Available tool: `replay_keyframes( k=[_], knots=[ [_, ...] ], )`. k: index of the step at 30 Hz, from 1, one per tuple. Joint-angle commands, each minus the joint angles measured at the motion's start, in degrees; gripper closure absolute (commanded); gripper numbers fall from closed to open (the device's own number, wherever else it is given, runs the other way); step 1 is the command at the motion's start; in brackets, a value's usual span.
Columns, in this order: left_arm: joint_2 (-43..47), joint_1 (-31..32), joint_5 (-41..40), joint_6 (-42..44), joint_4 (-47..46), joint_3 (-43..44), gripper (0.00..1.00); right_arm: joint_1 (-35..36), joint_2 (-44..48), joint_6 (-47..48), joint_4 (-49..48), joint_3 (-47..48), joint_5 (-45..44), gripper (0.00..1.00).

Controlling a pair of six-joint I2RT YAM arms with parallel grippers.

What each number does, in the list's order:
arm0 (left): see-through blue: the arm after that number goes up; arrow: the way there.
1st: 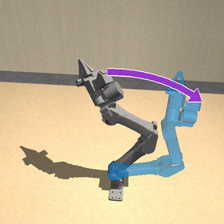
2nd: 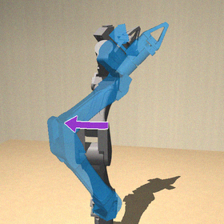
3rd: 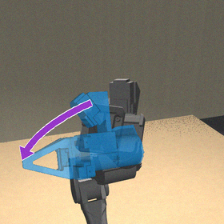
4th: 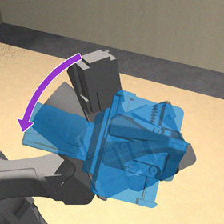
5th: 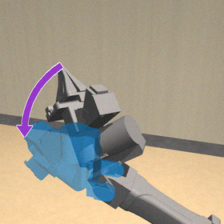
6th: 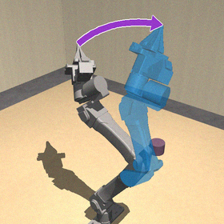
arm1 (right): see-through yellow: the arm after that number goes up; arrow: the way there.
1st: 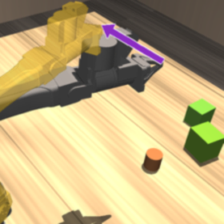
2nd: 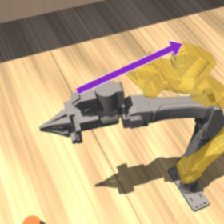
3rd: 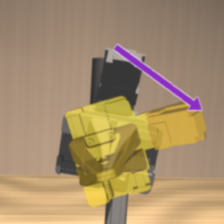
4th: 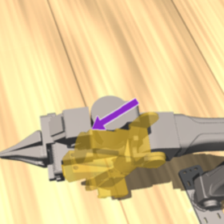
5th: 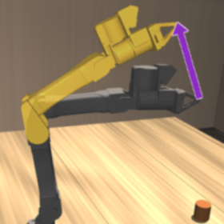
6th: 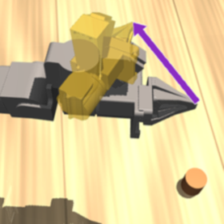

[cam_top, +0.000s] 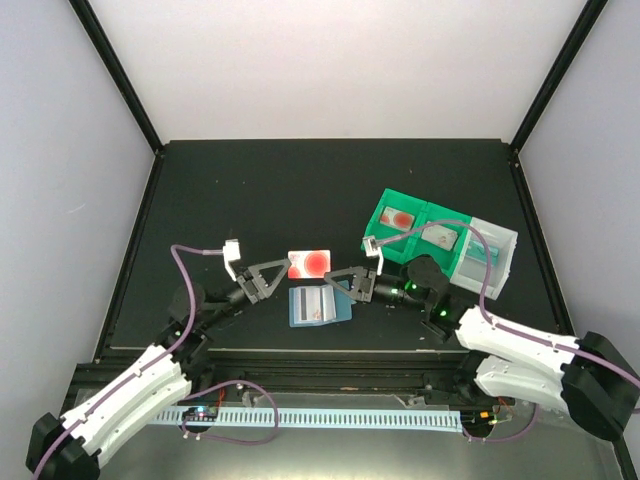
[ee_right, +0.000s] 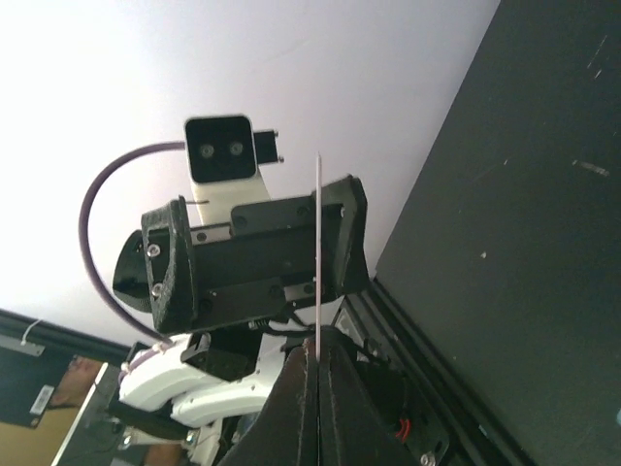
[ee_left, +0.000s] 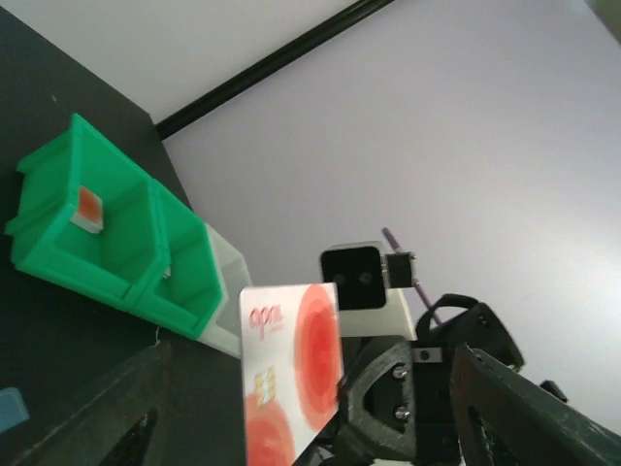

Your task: Take the credit cards out of the card holder

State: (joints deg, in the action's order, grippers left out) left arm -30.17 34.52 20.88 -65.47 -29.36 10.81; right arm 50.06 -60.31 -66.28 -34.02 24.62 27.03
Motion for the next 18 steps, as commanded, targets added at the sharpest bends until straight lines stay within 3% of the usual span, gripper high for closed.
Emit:
replay_keyframes(
  k=[1, 5, 10, 18],
  knots=[
    [3.18, -0.25, -3.74, 6.85, 12.81, 5.53, 0.15, -0.01, 4.84, 3.96, 7.20, -0.29, -6.64, 0.99],
    [4.53, -0.26, -6.63, 12.95, 24.40, 10.25, 0.01, -0.66, 8.32, 9.11, 19.55, 2.28, -11.69, 0.99],
    [4.66, -0.26, -10.10, 19.59, 35.64, 15.06, 0.01, -3.82, 11.27, 17.26, 34.43, 7.71, -16.95, 0.99],
    [2.06, -0.25, -10.76, 24.92, 43.34, 17.10, 0.01, -13.27, 8.16, 25.63, 50.37, 15.45, -22.03, 0.99]
  ],
)
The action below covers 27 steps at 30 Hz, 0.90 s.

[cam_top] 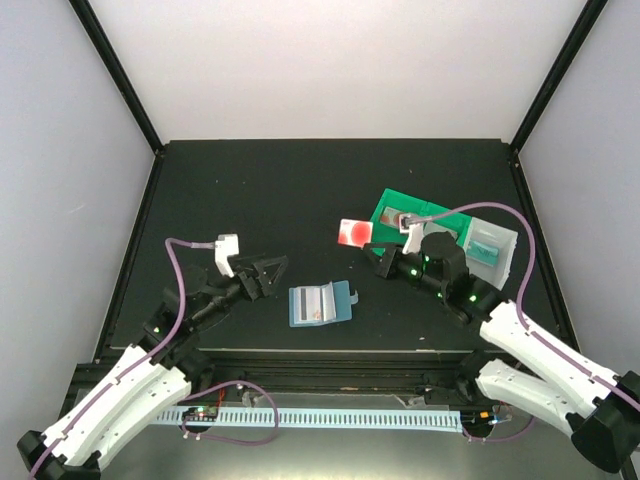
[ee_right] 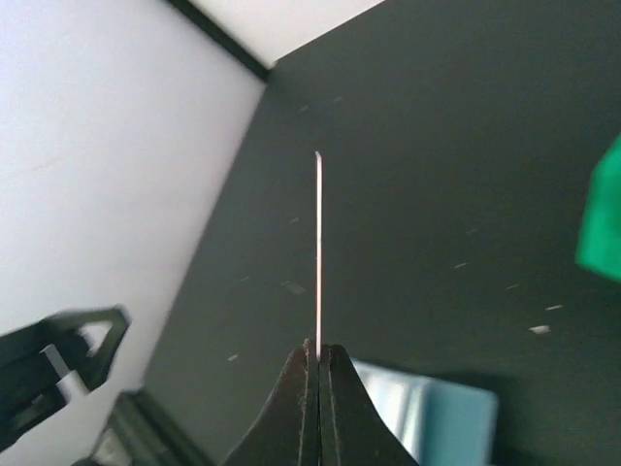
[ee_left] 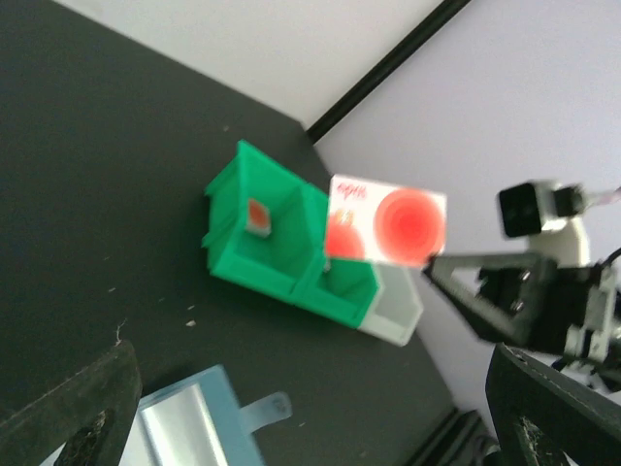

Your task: Take the credit cards out of the card holder

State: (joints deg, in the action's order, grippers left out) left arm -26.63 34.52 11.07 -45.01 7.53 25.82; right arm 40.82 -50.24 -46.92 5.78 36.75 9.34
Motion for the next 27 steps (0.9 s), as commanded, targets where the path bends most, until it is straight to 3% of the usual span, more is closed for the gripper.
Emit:
replay_keyframes(
  k=[1, 7, 15, 27],
  knots=[
    [-2.02, -0.25, -0.43, 4.80, 6.79, 2.00, 0.01, -5.64, -2.49, 6.79, 11.59, 3.74, -4.52, 0.99],
    [-4.93, -0.25, 1.39, 5.71, 7.68, 0.89, 0.01, -15.48, -8.17, 7.74, 13.75, 6.34, -4.56, 0.99],
    [-5.64, -0.32, 4.90, 4.70, 5.49, -1.26, 0.01, -19.11, -18.89, 8.80, 15.02, 12.31, -8.65, 0.99],
    [-5.19, -0.44, 3.13, 5.33, 6.97, -1.03, 0.01, -22.65, -34.84, 8.30, 8.65, 17.70, -2.55, 0.99]
  ],
)
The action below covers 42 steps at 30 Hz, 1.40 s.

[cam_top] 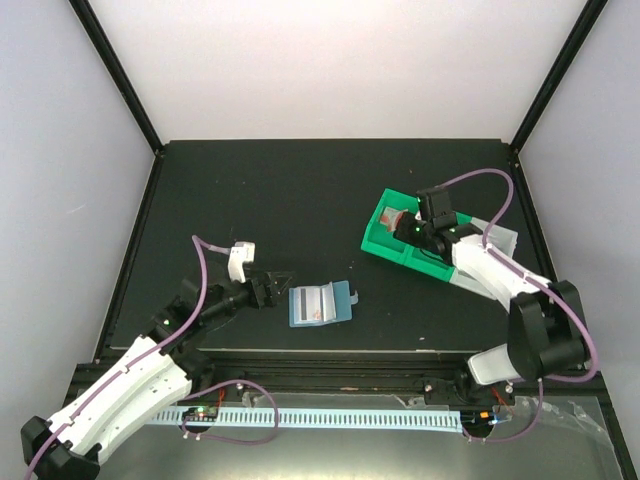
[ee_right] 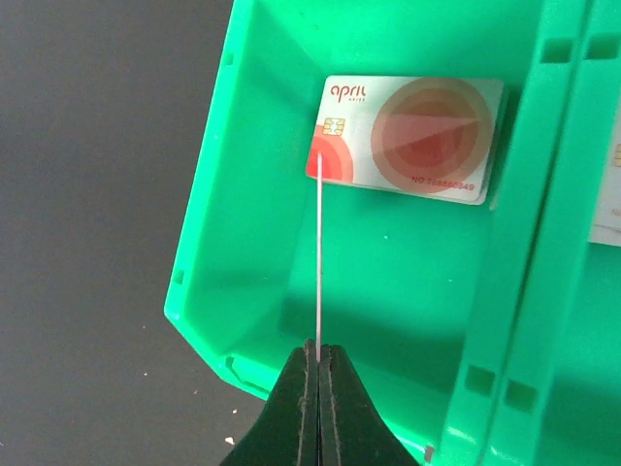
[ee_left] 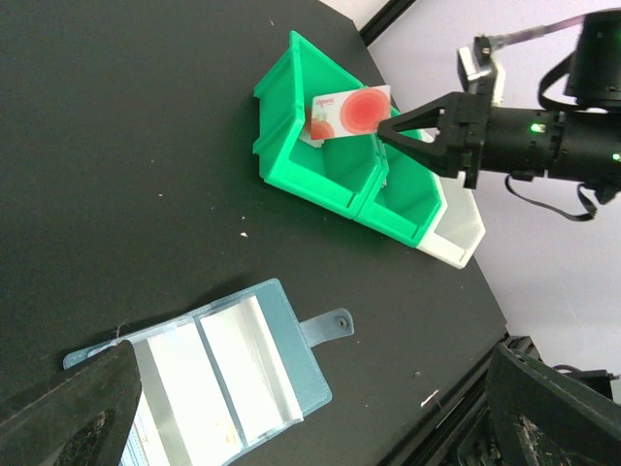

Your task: Take the credit cards out of the card holder

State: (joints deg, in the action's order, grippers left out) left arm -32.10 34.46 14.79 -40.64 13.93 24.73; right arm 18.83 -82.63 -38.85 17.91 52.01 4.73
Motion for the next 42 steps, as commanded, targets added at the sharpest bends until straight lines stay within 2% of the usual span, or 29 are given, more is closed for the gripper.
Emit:
replay_keyframes(
  k=[1, 11, 19, 25, 32, 42],
  knots=[
    [0.18, -0.36, -0.67, 1.03, 0.68, 0.05, 0.01, -0.91, -3.18, 0.04, -4.18, 2.61, 2.43, 0.99],
    [1.24, -0.50, -0.66, -1.02, -0.40, -0.99, 0.01, -2.47, -9.16, 0.22, -5.75, 6.15, 3.58, 0.99],
    [-2.07, -0.46, 1.19, -1.11, -1.11, -0.57, 0.01, -3.55, -13.42, 0.15, -6.34, 8.54, 5.73, 0.99],
    [-2.74, -0.51, 2.55, -4.74, -6.08, -3.76, 0.01, -3.60, -14.33, 0.74, -7.41, 8.72, 3.73, 0.99],
    [-4.10, -0.48, 3.06, -3.78, -4.49, -1.82, 0.01, -3.69, -17.33, 1.10, -7.41, 10.08, 4.83, 0.94],
    [-6.33, -0.53, 3.43, -4.98, -7.50, -2.77, 0.01, -4.31, -18.20, 0.54, -6.94, 10.76, 3.25, 0.91]
  ],
)
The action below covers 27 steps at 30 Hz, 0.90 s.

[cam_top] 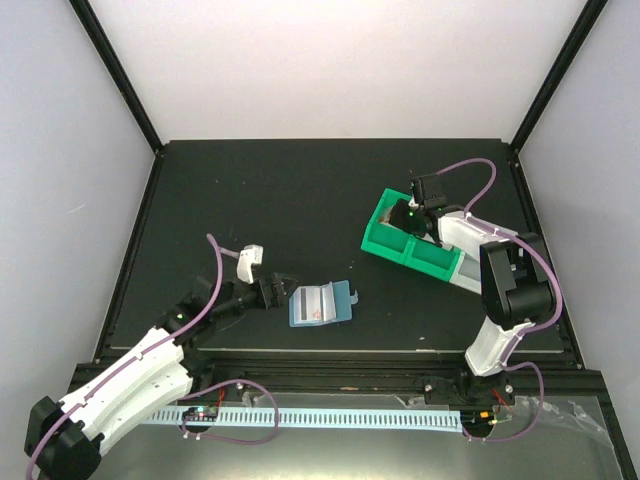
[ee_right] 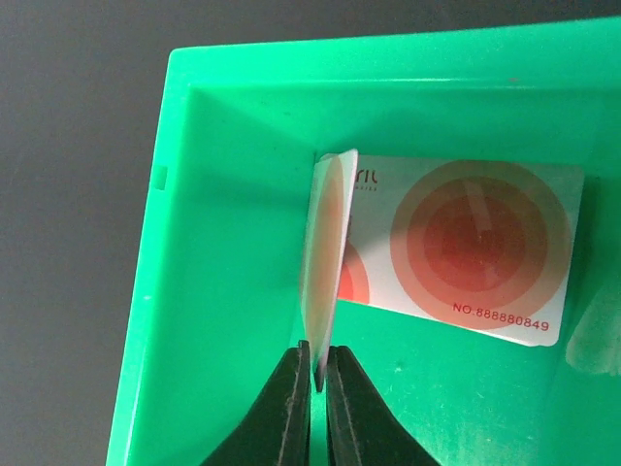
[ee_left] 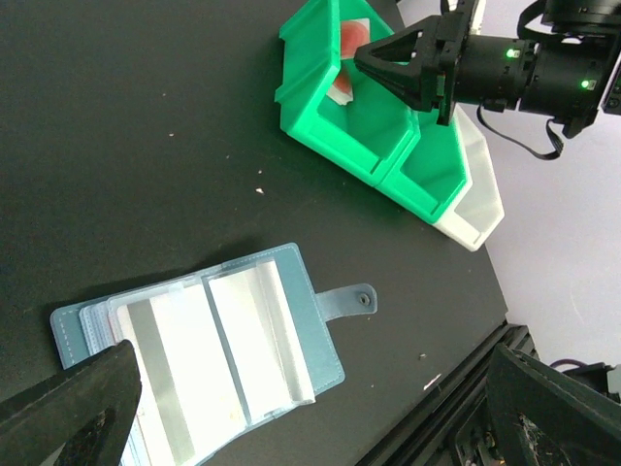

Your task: Take the credit cards out of the card holder

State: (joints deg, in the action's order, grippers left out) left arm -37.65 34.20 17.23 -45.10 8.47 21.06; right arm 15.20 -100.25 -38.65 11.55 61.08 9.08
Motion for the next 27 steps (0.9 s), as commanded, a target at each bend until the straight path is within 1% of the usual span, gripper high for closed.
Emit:
replay_keyframes(
  k=[1, 10, 17, 21, 27],
  knots=[
    [-0.98, -0.26, 0.97, -0.51, -2.17, 0.96, 0.01, -0.66, -0.71, 0.34, -0.51, 1.82, -0.97, 0.91],
    [-1.81, -0.24, 1.35, -0.73, -2.57, 1.53, 0.01, -0.80, 1.32, 0.71, -1.07, 1.09, -1.87, 0.99],
    [-1.23, -0.21, 1.86, -1.40, -2.41, 1.63, 0.01, -0.69, 1.74, -0.34, -3.74, -0.32, -0.73, 0.99],
    [-1.38, -0.25, 2.56, -2.17, -3.56, 1.31, 0.01, -0.78, 3.70, -2.34, -8.48, -3.75, -1.92, 0.99],
    [-3.32, -0.24, 4.20, -1.61, -4.18, 2.37, 0.01, -0.88, 3.48, -2.70, -9.06, -4.11, -3.31, 0.99]
  ],
)
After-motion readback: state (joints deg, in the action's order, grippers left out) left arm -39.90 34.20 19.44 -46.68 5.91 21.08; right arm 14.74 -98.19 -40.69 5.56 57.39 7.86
